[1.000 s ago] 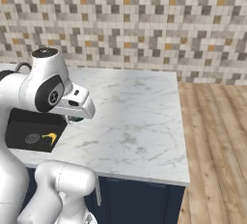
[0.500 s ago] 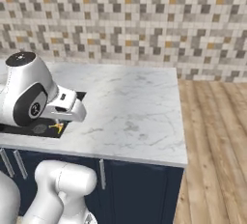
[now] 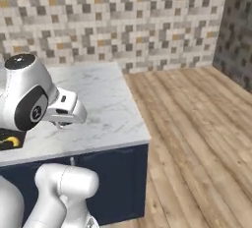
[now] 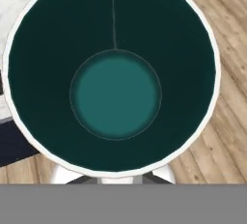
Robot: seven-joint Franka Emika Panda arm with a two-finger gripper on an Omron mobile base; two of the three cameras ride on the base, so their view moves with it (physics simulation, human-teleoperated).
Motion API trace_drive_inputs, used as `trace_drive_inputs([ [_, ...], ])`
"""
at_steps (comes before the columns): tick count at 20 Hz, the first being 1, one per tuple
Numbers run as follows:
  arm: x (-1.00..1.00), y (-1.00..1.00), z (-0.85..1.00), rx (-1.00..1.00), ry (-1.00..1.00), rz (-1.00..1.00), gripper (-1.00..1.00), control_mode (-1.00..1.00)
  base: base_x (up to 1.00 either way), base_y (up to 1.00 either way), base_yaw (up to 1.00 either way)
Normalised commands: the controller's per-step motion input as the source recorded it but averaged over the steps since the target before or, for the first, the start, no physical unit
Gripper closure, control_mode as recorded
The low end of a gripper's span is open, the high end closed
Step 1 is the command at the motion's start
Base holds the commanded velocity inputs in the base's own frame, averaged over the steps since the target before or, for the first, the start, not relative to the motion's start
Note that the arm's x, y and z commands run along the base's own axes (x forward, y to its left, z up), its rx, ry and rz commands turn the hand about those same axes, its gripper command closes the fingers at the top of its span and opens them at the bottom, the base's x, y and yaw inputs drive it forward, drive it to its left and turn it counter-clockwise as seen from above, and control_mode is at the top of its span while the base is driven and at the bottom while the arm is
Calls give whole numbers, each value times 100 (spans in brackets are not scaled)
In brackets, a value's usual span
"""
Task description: Clear the mugs and bowl far away from the sink.
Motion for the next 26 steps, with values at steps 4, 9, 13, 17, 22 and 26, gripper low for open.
trace_drive_inputs([
  [4,0,0,0,0,0,0,100,100,0,0,-100],
  [9,0,0,0,0,0,0,100,100,0,0,-100],
  [13,0,0,0,0,0,0,100,100,0,0,-100],
  [17,0,0,0,0,0,0,100,100,0,0,-100],
  [22,0,0,0,0,0,0,100,100,0,0,-100],
  [26,0,0,0,0,0,0,100,100,0,0,-100],
])
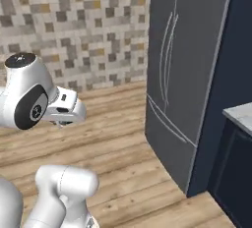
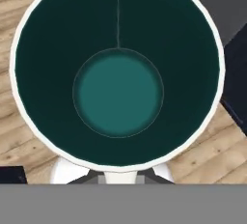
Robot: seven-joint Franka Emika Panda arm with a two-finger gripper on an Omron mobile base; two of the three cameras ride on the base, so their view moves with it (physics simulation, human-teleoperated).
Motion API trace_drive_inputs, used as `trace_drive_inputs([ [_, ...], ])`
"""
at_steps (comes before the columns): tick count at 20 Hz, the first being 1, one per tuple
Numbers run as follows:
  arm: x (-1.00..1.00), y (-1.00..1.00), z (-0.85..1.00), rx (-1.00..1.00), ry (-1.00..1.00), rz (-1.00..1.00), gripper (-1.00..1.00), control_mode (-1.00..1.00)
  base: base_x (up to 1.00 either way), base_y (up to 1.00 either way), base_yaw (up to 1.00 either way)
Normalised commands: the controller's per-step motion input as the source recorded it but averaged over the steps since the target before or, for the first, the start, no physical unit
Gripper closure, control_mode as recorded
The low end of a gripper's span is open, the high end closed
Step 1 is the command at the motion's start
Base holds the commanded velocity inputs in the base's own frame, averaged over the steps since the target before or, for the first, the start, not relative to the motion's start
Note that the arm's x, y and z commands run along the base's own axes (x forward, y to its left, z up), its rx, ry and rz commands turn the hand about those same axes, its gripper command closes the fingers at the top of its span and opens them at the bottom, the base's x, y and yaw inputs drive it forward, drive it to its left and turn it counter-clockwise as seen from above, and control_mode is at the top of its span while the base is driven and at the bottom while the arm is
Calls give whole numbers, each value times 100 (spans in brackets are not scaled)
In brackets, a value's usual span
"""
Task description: Clear the mugs and bowl far away from the sink.
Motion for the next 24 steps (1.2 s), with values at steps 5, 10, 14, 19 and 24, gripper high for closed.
trace_drive_inputs([
  [5,0,0,0,0,0,0,100,100,0,0,-100],
  [10,0,0,0,0,0,0,100,100,0,0,-100],
  [14,0,0,0,0,0,0,100,100,0,0,-100],
  [19,0,0,0,0,0,0,100,100,19,-8,-86],
  [24,0,0,0,0,0,0,100,100,75,-1,-38],
])
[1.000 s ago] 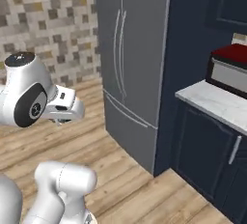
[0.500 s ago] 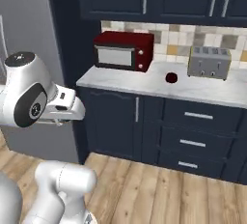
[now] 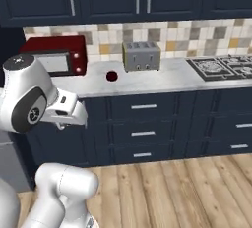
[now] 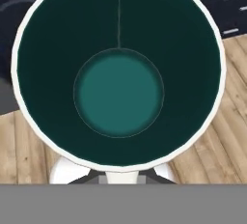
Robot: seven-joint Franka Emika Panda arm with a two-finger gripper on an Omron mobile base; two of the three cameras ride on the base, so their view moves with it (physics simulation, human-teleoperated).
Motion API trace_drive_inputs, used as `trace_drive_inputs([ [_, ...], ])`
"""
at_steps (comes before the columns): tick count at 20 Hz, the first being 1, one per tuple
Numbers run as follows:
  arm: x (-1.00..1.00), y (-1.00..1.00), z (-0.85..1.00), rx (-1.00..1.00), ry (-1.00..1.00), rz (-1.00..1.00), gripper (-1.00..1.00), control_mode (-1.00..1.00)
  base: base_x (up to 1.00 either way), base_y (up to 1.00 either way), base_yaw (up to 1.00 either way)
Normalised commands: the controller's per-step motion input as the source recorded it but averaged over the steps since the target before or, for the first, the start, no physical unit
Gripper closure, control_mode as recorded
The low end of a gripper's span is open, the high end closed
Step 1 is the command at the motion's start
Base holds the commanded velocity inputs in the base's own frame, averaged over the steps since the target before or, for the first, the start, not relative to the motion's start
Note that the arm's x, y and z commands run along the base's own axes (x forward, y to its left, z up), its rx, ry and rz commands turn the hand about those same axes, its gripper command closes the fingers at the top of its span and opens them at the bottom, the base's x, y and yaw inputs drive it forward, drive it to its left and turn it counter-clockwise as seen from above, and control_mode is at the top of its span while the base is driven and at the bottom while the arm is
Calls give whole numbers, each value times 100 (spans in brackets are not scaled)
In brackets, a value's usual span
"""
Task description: Clear the mugs and bowl far away from the sink.
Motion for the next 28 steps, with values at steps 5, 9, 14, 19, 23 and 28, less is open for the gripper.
trace_drive_inputs([
  [5,0,0,0,0,0,0,100,100,100,-6,-2],
  [9,0,0,0,0,0,0,100,100,100,-37,3],
  [14,0,0,0,0,0,0,100,100,100,-67,10],
  [19,0,0,0,0,0,0,100,100,100,-48,10],
  [23,0,0,0,0,0,0,100,100,100,-1,10],
  [28,0,0,0,0,0,0,100,100,71,0,25],
])
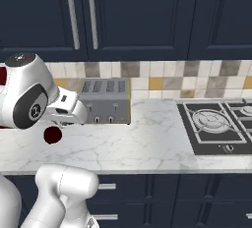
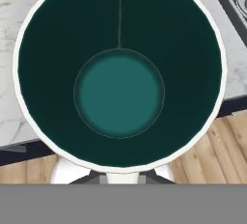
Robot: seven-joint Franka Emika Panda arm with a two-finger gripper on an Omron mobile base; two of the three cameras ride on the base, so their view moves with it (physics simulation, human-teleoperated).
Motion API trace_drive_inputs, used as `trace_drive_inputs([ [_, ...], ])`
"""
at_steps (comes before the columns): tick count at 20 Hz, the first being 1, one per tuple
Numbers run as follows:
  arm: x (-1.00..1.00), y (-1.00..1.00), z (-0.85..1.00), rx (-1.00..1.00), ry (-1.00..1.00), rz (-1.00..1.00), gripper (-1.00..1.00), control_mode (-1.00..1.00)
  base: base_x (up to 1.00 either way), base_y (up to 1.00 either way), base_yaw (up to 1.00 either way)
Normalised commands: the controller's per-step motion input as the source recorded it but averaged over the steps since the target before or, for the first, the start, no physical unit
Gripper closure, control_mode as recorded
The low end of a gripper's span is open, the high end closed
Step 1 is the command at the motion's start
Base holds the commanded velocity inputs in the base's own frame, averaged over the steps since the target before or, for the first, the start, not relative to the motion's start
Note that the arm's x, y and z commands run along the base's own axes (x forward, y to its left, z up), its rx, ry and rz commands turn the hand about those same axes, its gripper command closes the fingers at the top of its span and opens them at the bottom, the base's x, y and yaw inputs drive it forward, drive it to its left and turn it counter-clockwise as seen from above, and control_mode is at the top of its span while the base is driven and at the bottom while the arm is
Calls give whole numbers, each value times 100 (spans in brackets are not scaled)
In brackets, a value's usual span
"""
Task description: Clear the mugs and bowl far away from the sink.
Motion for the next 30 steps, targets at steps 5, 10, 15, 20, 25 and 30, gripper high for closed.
trace_drive_inputs([
  [5,0,0,0,0,0,0,100,100,29,-4,31],
  [10,0,0,0,0,0,0,100,100,20,-3,37],
  [15,0,0,0,0,0,0,100,100,1,1,25],
  [20,-15,1,-33,0,-2,7,100,-100,-5,4,6],
  [25,-29,0,-64,0,0,6,100,-100,0,0,0],
  [30,-1,0,-56,0,0,2,100,-100,0,0,0],
])
